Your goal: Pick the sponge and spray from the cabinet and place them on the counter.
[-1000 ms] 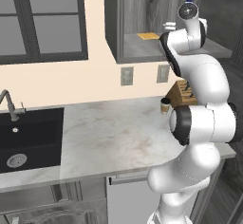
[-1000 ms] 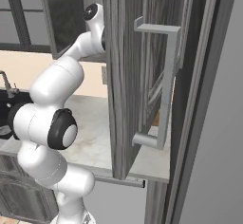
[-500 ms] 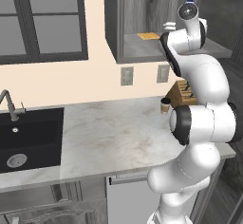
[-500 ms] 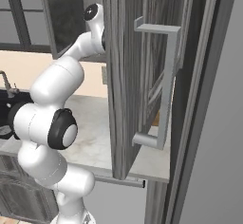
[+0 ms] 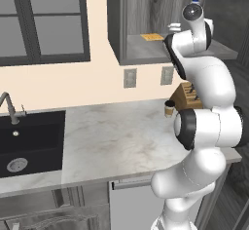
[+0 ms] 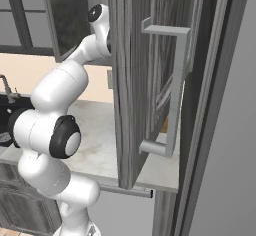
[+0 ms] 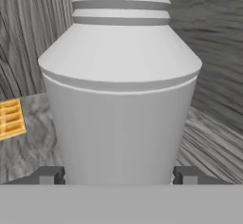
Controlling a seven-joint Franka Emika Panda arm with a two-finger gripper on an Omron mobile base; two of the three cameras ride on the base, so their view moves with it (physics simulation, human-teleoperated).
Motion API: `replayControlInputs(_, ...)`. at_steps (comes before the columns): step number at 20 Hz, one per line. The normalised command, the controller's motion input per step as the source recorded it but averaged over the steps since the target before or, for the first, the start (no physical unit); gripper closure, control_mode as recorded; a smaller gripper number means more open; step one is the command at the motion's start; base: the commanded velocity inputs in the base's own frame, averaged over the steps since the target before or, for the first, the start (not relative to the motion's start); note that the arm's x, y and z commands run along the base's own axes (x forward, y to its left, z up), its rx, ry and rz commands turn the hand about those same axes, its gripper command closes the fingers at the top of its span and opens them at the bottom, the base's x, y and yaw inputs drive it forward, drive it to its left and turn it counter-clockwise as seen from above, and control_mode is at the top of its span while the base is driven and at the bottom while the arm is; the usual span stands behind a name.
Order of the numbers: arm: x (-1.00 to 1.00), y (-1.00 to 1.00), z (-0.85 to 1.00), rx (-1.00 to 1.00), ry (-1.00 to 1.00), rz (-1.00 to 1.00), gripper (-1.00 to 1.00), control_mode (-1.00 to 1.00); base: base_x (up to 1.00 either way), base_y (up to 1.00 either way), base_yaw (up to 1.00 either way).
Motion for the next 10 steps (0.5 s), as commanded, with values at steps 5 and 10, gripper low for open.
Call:
replayControlInputs(5, -0.18, -0.1, 0.1, 0.0, -0.01, -0.02, 1.0, -1.0, 0.0, 0.0, 0.0)
replayControlInputs(10, -0.38, -0.2, -0.12, 0.02, -0.04, -0.03, 1.0, -1.0, 0.0, 0.0, 0.0)
